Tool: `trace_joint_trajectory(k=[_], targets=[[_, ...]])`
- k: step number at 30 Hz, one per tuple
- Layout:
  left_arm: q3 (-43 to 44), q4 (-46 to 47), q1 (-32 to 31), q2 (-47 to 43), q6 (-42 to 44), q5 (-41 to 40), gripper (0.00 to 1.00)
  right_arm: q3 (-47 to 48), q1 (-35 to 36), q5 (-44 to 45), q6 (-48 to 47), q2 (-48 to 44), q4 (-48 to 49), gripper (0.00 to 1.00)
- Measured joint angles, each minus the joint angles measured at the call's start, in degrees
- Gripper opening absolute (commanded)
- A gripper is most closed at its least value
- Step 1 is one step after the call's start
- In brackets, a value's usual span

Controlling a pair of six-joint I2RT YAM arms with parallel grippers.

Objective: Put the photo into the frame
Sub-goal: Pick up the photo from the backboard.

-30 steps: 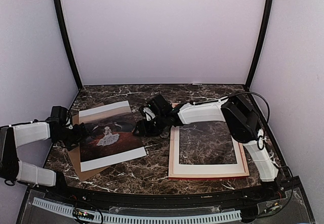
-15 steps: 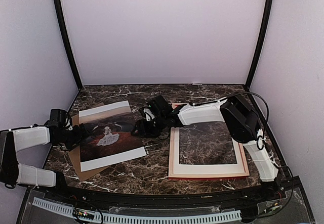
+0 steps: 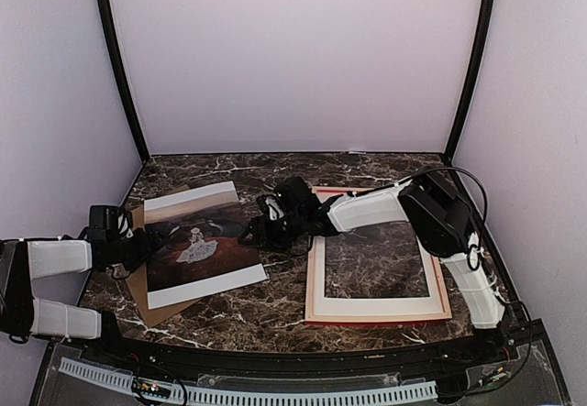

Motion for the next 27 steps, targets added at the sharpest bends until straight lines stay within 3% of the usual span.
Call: trace_joint_trajectory(k=[12,27], targets=[[-1.3,4.2,-1.5,1.3,-0.4,5.6,0.87,-5.1,-1.9,-4.5,5.0,-0.7,7.2,0.45],[0.0,9.7,-7.9,6.7,-0.5,6.8,0.87,-4.8,-2.3,-10.4,7.9,0.3,8.4,0.31]])
